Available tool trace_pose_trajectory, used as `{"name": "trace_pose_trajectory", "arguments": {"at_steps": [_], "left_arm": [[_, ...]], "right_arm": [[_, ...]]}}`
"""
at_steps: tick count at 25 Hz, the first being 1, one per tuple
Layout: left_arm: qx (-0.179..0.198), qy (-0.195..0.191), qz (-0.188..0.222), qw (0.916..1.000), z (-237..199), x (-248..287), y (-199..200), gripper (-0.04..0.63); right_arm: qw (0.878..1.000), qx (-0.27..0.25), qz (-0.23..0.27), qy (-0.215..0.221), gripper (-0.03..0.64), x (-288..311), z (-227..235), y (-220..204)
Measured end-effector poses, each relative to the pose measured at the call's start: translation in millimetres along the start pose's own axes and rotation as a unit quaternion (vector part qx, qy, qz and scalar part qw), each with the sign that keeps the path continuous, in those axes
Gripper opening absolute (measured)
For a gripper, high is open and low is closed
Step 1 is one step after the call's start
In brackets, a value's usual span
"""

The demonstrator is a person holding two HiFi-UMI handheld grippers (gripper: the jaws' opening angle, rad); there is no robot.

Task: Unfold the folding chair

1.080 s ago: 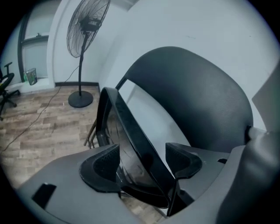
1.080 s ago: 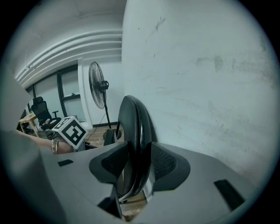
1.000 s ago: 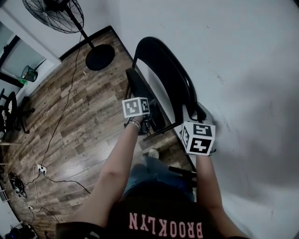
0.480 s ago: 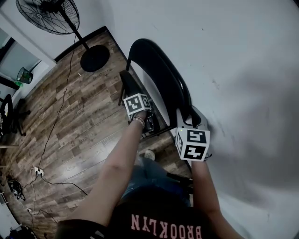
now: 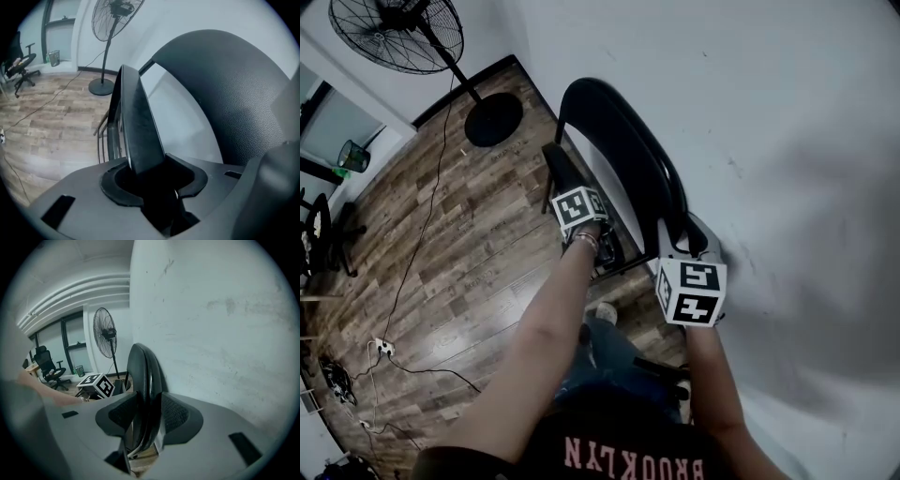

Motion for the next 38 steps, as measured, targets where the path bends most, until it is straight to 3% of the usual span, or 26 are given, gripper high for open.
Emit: {"name": "trace_pose_trajectory", "arguments": {"at_steps": [4,17,21,26,30,38], "left_arm": [[-0.023,-0.003,0.002,0.9997,-2.8,-2.8,-1.4,0.152],[-0.027,-0.036,0.005,0.9990,-27.4,-16.6,-1.8,0.158],[-0.045,-0.057,0.001,0.9974,-43.8,-29.2,-3.7,0.166],[0.004,-0.066,-0.005,0.9978,-60.5,-47.3,-5.1,0.170],[0.020,-0.072,-0.007,0.9972,-80.7,-59.9,-5.2,0.170],[0.014,-0.083,-0.009,0.9964,-126.0,-88.2,-11.7,0.170]], "right_arm": [[1.000,0.002,0.000,-0.002,0.158,-0.6,-1.3,0.4],[0.999,-0.023,0.025,-0.020,0.161,-9.7,-35.5,0.2],[0.999,-0.021,0.028,-0.027,0.164,-20.0,-57.8,2.0],[0.998,-0.017,0.038,-0.040,0.167,-33.4,-85.7,0.5],[0.998,-0.014,0.040,-0.051,0.172,-37.8,-107.5,-0.3],[0.998,-0.012,0.022,-0.062,0.181,-47.6,-145.0,-0.8]]}}
Point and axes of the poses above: the fingertips, and each gripper's own axes: x forward along the fingers, z to its right, y out of its top, the point moved 9 cm from there along -x, backward along the fingers, and after that the axes turned 1 degree about -x, right-handed, at the moved point
